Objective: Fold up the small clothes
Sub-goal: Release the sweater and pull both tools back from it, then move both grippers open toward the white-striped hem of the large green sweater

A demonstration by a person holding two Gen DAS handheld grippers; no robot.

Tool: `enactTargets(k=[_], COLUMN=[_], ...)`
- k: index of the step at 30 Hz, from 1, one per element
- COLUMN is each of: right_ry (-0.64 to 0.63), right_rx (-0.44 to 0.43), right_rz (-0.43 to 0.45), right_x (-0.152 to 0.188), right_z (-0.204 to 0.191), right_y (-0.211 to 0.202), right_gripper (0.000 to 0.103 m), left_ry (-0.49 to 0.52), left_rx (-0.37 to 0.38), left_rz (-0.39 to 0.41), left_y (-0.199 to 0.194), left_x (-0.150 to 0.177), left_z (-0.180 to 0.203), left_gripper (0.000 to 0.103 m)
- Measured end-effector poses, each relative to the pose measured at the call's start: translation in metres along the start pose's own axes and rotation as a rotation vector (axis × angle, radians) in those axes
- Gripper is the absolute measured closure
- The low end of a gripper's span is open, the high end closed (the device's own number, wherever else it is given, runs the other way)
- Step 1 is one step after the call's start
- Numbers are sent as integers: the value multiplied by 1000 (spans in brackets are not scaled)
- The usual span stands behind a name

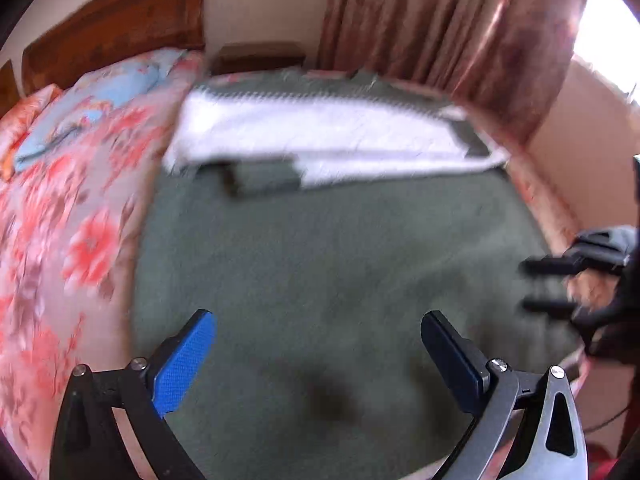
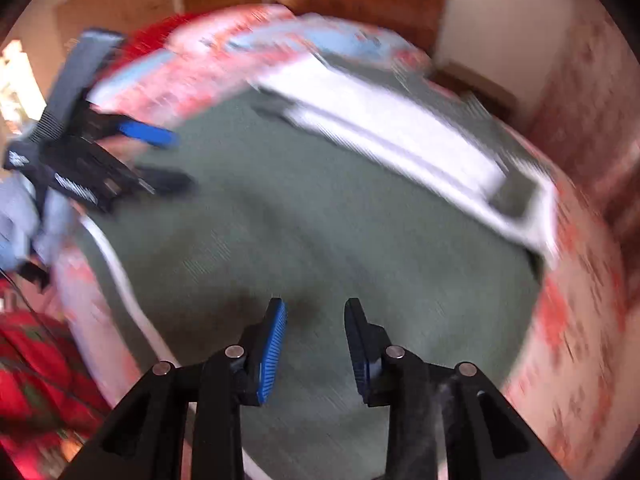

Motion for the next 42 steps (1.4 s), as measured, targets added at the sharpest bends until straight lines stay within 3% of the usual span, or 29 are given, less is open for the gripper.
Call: enactTargets(k=[3,5,6,7,9,15,18,20,22,25,27,30,34,37,39,42], right_ry=[-4,23,25,10,2,85,49,39,9,-97,-113,-65,-52,-71,-62,-56], right_rx=[3,-13,-25,-35,-57,-81,22,-31,-76,-68,-84,-148,-136,-65,-84,-113], right_rz=[34,-17,-19,-6,-16,-80,-82,-18,15,-16,-3,-65,-110,-102,-42,22], right_x=[-25,-25,-20,-6,9,49,38,21,10,13,24,51,74,54,36,10], right_z=[-8,-9,-10,-4,-5,23,22,4,-18,-50,-46,-23,-7,-23,-38,-64], right_y=[10,29,32,31,24,-2,9,1,-1,13,5,-9,-26,-20,-22,-19], right_gripper=[72,71,71,71,71,72,72,72,72,71,70,70,70,71,71,71], left_ry=[20,-3,11,70,73,-4,-18,10,80,151,155,159,135,115,131,120], left_rx=[-65,-51,-93,-119,-92,-111,-43,17,-4,-49,-30,-33,-44,-32,-9,-58], left_rz=[-1,-46,-80,-60,-66,-94,-65,-53,-97,-174,-168,-193,-217,-194,-141,-121], left_y=[17,32,38,34,23,-3,-7,-1,13,26,14,-2,-14,-16,-19,-15], left_x=[-16,-11,-2,2,16,36,30,19,21,39,50,65,75,71,62,57], left_z=[-1,-9,-15,-13,-17,-35,-20,0,19,24,18,8,-1,5,16,9], left_gripper=[0,0,0,0,0,0,0,0,0,0,0,0,0,0,0,0])
Point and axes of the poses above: each gripper's, at about its wrist camera, not at the fingertips, and y roughly the way its jaws point, z to its right, x to its underside, the point moved 6 cm from there along y, roughly the way its jaws point, and after that the axes turned 15 degrees about x, right-handed, at the moved point
